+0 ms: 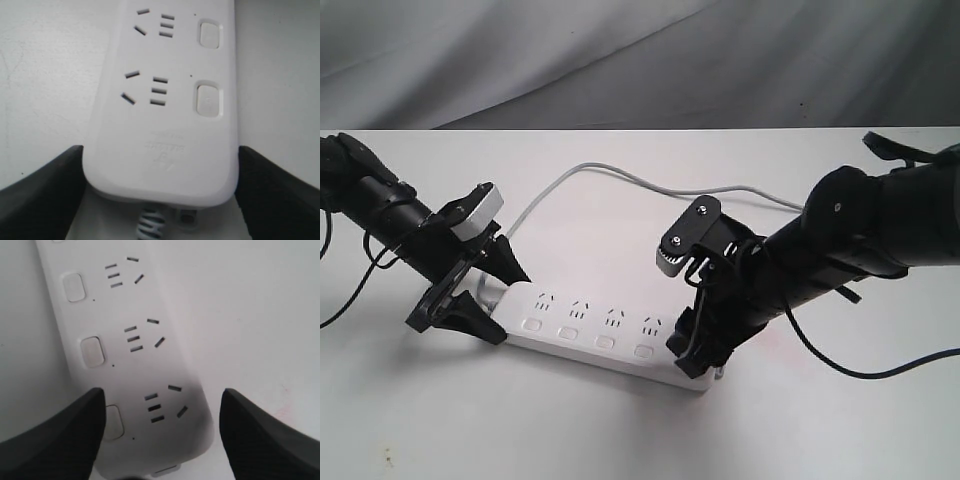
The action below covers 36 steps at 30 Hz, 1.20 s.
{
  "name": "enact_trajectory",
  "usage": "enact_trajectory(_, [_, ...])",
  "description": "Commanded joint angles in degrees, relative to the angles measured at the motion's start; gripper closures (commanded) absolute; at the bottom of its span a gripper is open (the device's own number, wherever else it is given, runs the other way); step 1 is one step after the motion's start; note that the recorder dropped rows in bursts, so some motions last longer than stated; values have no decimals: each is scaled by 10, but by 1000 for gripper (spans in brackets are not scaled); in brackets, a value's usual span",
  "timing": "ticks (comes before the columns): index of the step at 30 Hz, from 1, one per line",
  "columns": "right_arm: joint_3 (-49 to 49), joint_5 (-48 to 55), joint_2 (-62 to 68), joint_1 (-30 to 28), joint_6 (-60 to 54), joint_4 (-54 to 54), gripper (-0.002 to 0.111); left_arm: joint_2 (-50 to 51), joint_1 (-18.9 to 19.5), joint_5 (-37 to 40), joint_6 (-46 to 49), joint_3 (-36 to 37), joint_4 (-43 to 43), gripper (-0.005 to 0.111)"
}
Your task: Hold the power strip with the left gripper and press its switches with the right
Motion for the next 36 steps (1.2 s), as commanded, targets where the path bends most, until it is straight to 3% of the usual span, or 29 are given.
enact_trajectory(1, [3, 5, -2, 1, -5, 5, 48, 8, -4, -10, -12, 9, 41, 61])
enact_trajectory(11, [3, -20, -45, 1, -7, 2, 48, 8, -4, -10, -12, 9, 41, 61])
enact_trajectory(21, [3, 13, 47, 1, -9, -14, 50, 8, -4, -10, -12, 9, 41, 61])
enact_trajectory(36, [3, -26, -131, -18, 55, -54, 51, 8, -4, -6, -12, 9, 41, 61])
